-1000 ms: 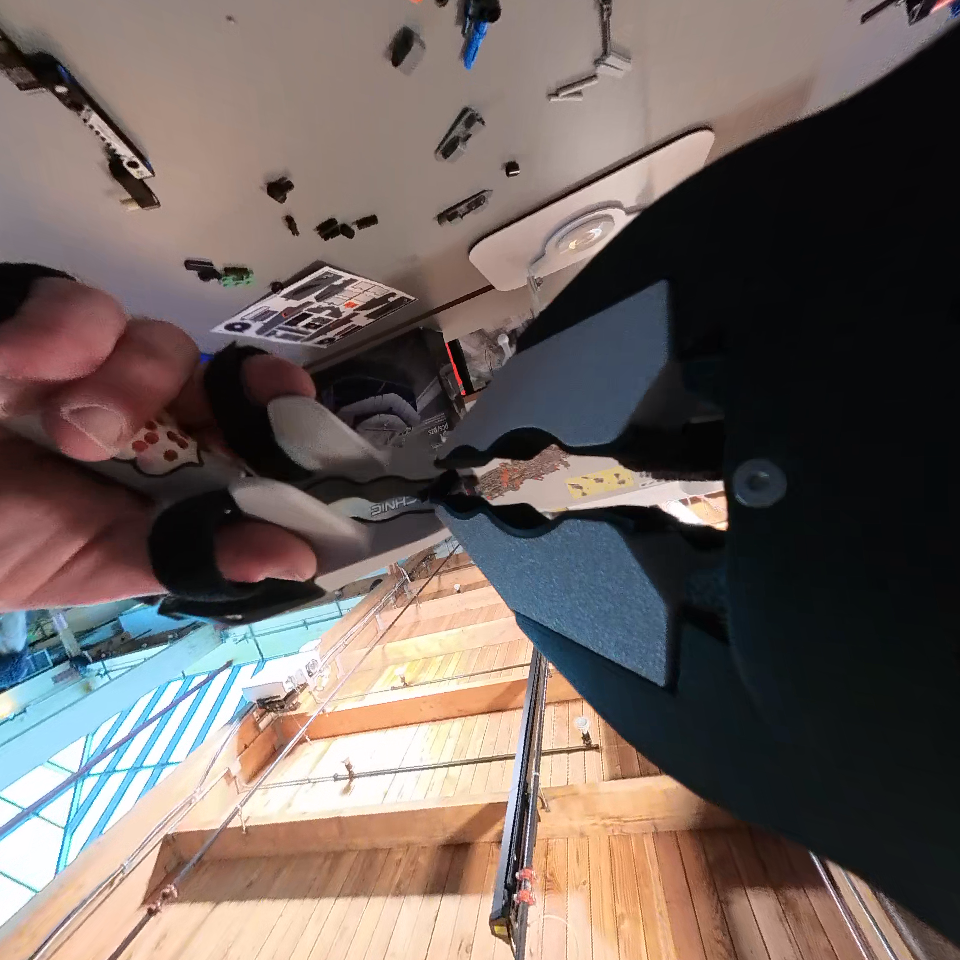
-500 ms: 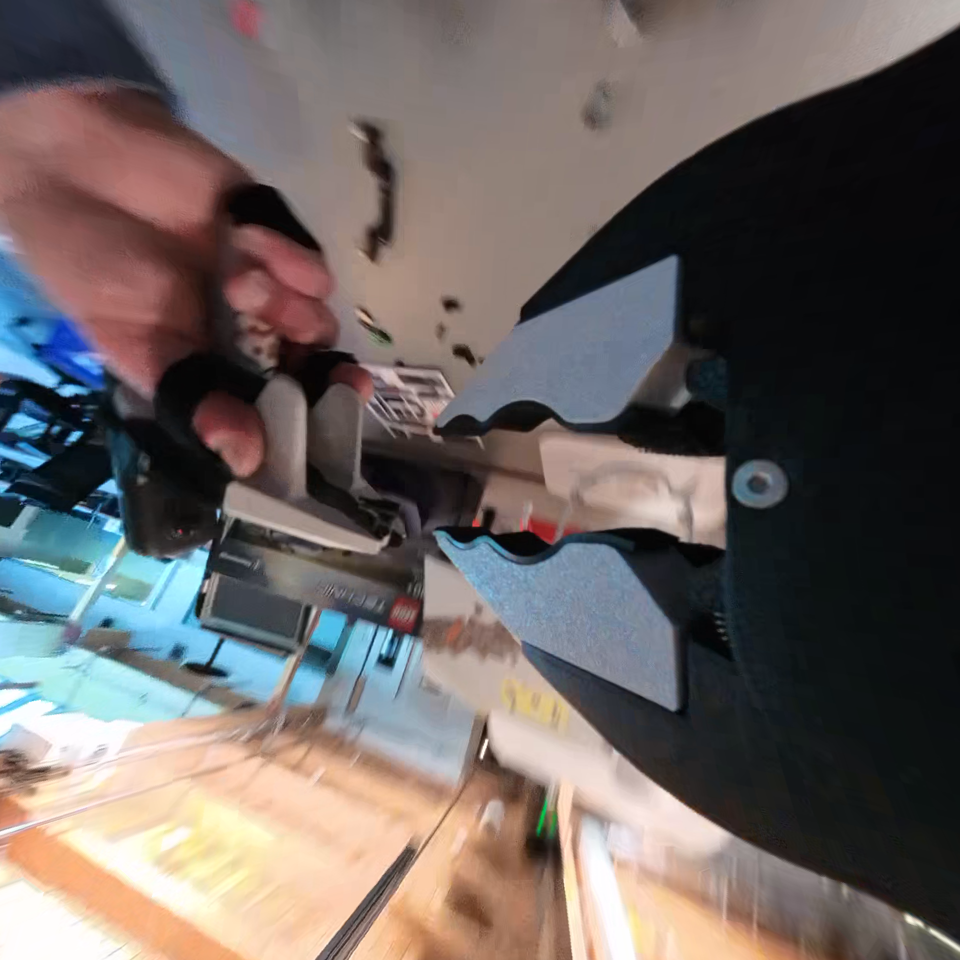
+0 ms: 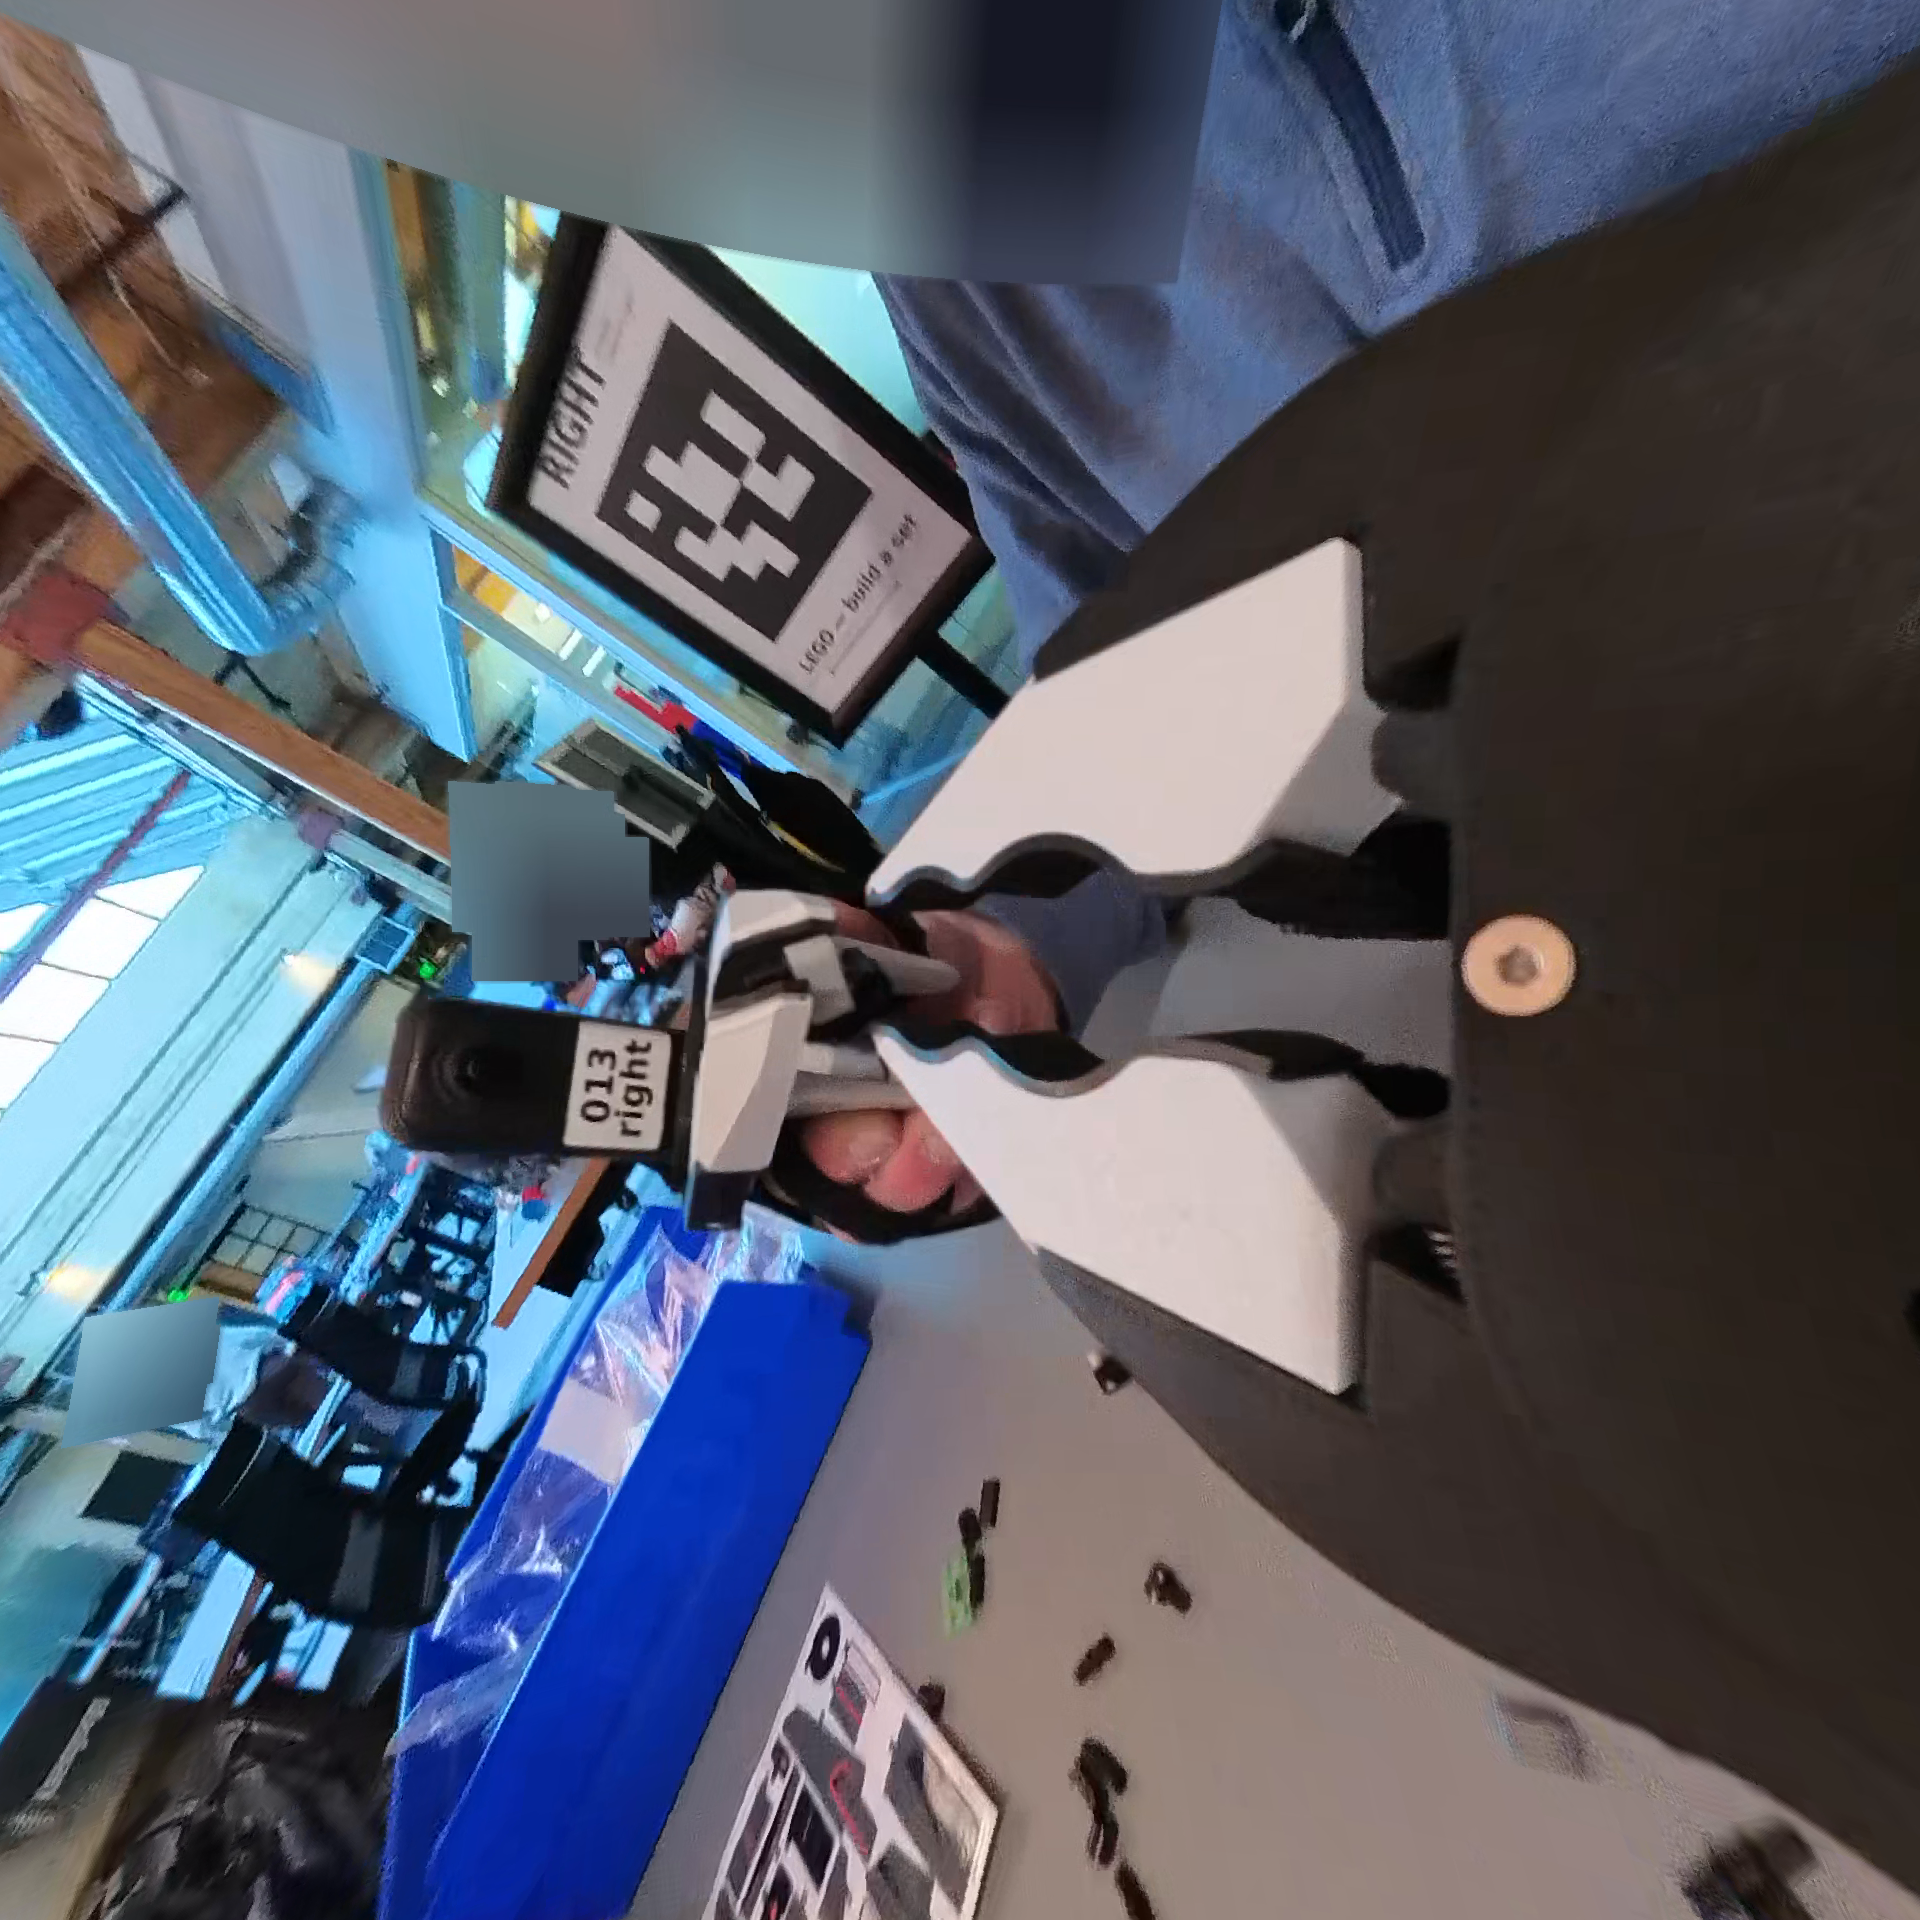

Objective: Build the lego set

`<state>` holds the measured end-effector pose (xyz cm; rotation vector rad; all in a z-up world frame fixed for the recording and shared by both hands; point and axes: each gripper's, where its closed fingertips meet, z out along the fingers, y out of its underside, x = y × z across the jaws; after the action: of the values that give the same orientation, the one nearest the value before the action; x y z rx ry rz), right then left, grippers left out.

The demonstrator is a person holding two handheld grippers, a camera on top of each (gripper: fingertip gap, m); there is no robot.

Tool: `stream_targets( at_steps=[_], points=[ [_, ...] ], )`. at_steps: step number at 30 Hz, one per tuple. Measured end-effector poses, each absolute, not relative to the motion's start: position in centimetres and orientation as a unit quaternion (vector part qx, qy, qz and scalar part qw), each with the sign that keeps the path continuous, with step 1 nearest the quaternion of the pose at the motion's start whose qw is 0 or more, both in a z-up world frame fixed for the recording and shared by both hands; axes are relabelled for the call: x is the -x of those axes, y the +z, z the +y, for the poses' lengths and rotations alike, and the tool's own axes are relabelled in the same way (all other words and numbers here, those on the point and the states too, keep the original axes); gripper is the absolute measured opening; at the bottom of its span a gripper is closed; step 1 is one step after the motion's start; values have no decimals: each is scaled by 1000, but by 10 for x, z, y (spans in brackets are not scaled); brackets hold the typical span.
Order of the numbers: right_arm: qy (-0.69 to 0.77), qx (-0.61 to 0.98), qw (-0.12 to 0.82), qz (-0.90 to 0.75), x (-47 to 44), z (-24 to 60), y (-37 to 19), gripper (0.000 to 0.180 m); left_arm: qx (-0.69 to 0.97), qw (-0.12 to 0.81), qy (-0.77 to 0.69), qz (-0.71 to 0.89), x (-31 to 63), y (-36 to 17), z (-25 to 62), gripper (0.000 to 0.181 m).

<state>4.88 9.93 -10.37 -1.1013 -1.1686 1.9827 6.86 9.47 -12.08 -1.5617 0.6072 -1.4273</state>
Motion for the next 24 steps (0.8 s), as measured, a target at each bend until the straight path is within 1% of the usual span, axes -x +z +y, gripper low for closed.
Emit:
stream_targets(
  at_steps=[4, 11, 12, 15, 19, 24],
  points=[
    [744, 407, 283, -448, -49, 96, -106, 8, 619, 448, -604, 226, -66, -119, 98, 7],
    [759, 404, 272, -432, -47, 99, -103, 8, 610, 469, -599, 220, -63, -119, 101, 6],
    [753, 414, 278, -429, -45, 102, -105, 14, 609, 476, -595, 219, -62, -119, 103, 6],
    [729, 439, 311, -423, -48, 112, -106, 22, 595, 505, -587, 215, -55, -113, 106, 5],
    [665, 466, 369, -452, -55, 110, -109, 16, 581, 531, -578, 217, -49, -110, 109, 5],
    [601, 494, 408, -478, -50, 107, -116, 9, 578, 544, -562, 232, -53, -113, 111, 5]
  ],
)
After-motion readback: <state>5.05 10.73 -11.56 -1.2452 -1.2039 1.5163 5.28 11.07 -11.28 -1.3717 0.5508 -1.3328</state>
